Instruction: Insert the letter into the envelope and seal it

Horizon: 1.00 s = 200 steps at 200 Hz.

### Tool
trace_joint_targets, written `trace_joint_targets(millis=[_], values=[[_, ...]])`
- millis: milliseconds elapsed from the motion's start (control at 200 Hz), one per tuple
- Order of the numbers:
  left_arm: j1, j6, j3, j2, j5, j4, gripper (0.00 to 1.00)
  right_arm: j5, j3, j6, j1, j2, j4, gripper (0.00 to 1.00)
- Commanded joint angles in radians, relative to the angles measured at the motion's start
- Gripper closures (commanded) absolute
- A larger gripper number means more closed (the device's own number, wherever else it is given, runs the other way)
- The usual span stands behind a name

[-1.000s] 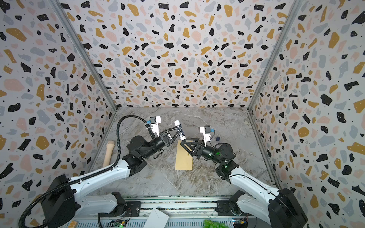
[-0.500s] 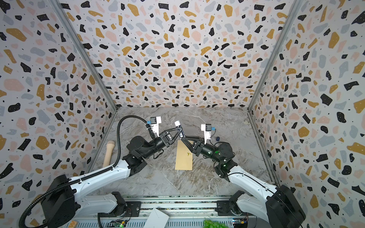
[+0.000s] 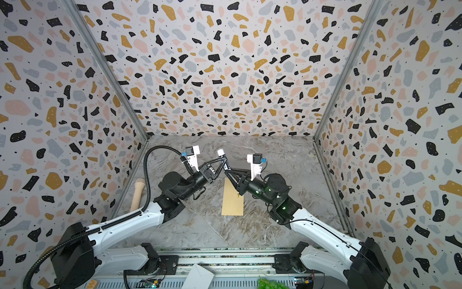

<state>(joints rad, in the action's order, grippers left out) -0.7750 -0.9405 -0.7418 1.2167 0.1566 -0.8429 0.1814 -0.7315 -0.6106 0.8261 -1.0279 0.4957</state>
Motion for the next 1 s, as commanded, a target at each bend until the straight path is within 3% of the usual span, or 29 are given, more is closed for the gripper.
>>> trace_joint_targets(millis=[0,155,300,426,516,616,721,836,996], values=[[-0.018,0.084,-0.011,0.008,0.028,0.068,1.0,-0.394,-0.147,0.318,0.131,0.0,-0.238,0.93],[-0.019,0.11,-0.014,0.03,0.013,0.101,1.0,-0.866,-0.263,0.592,0.333,-0.113,-0.299,0.93],[-0.019,0.113,-0.01,0.048,0.008,0.098,1.0,-1.199,-0.31,0.842,0.445,-0.252,-0.156,0.94],[-0.02,0.11,-0.008,0.061,0.003,0.093,1.0,-1.333,-0.295,1.064,0.478,-0.342,0.052,0.94],[-0.019,0.105,-0.011,0.067,0.009,0.084,1.0,-1.33,-0.291,1.058,0.479,-0.358,0.06,0.94],[-0.02,0.112,-0.017,0.066,0.01,0.088,1.0,-1.163,-0.296,0.839,0.465,-0.284,-0.133,0.88],[-0.017,0.129,-0.028,0.048,0.008,0.102,1.0,-0.764,-0.245,0.616,0.361,-0.139,-0.253,0.67],[-0.011,0.138,-0.036,0.018,0.012,0.106,1.0,-0.327,-0.128,0.42,0.177,0.015,-0.21,0.44],[-0.004,0.124,-0.047,-0.012,0.045,0.07,1.0,0.08,0.026,0.16,-0.049,0.133,-0.043,0.32]])
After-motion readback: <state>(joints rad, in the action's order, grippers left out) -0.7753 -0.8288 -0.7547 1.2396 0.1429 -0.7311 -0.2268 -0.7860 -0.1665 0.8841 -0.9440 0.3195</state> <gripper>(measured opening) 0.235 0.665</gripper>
